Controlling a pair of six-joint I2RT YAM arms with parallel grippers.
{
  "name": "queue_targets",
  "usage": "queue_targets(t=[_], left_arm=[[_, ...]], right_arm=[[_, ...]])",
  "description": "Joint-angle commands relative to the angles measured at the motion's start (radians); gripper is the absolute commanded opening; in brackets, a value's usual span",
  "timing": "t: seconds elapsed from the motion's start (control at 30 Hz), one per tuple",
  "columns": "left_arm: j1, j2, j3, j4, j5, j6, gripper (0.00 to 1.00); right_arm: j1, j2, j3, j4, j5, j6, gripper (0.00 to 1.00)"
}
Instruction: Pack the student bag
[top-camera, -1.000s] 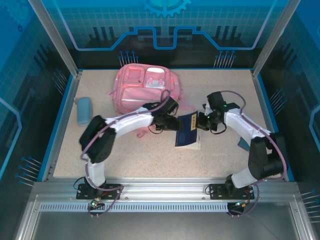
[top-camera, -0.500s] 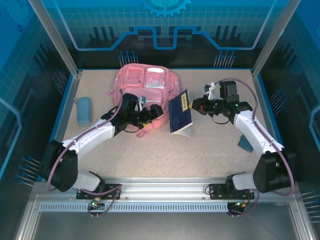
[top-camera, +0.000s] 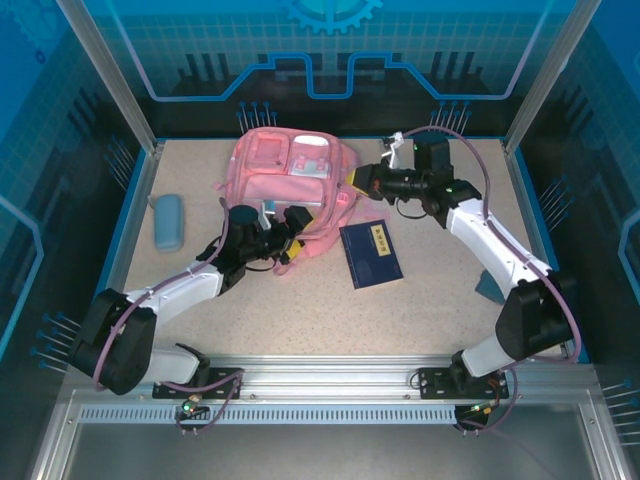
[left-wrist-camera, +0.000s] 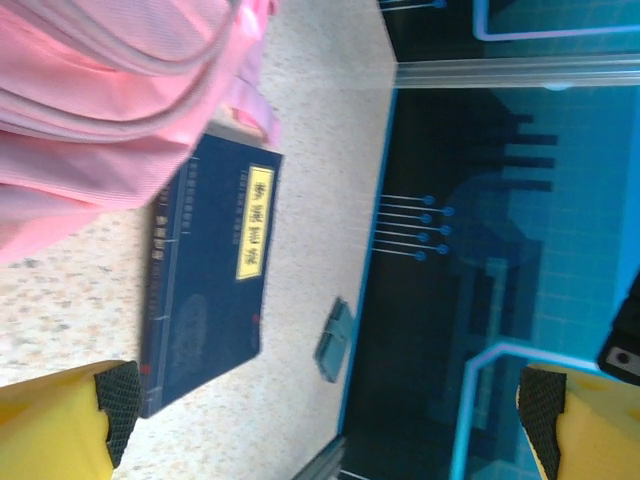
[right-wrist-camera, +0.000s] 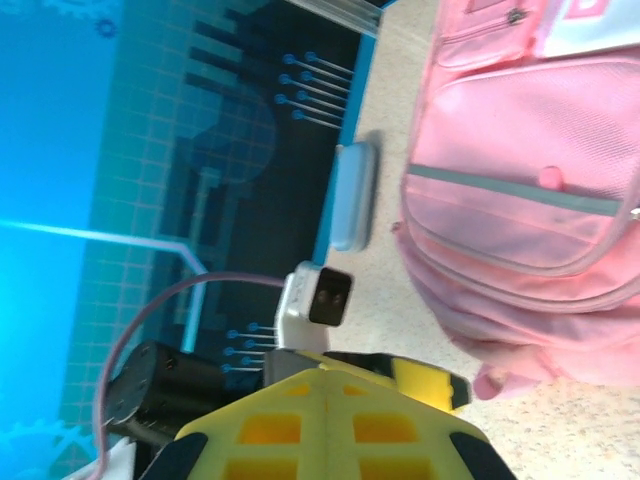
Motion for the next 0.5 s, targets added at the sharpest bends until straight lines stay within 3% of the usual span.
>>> queue_targets(t=[0.0, 0.1, 0.17, 0.27, 0.47], left_arm=[[-0.012, -0.036, 0.065, -0.190, -0.076, 0.099, 0.99], [-0.028, -0.036, 0.097, -0.298, -0.104, 0.175, 0.99], [-0.040, -0.027, 0.106, -0.326, -0.107, 0.200, 0.98], [-0.063, 0.008, 0.126, -0.343, -0.103, 0.220, 0.96], [-0.128, 0.116, 0.195, -0.367, -0.102, 0.246, 0.89]], right_arm=[[0.015, 0.032, 0.049, -0.292, 0.215, -0.154, 0.27], [0.013, 0.059, 0.028, -0.424, 0.397, -0.247, 0.55], [0.007, 0.081, 0.011, -0.473, 0.505, -0.298, 0.65], [-0.016, 0.142, -0.015, -0.513, 0.587, -0.353, 0.69], [-0.057, 0.279, -0.025, -0.533, 0.589, -0.410, 0.70]])
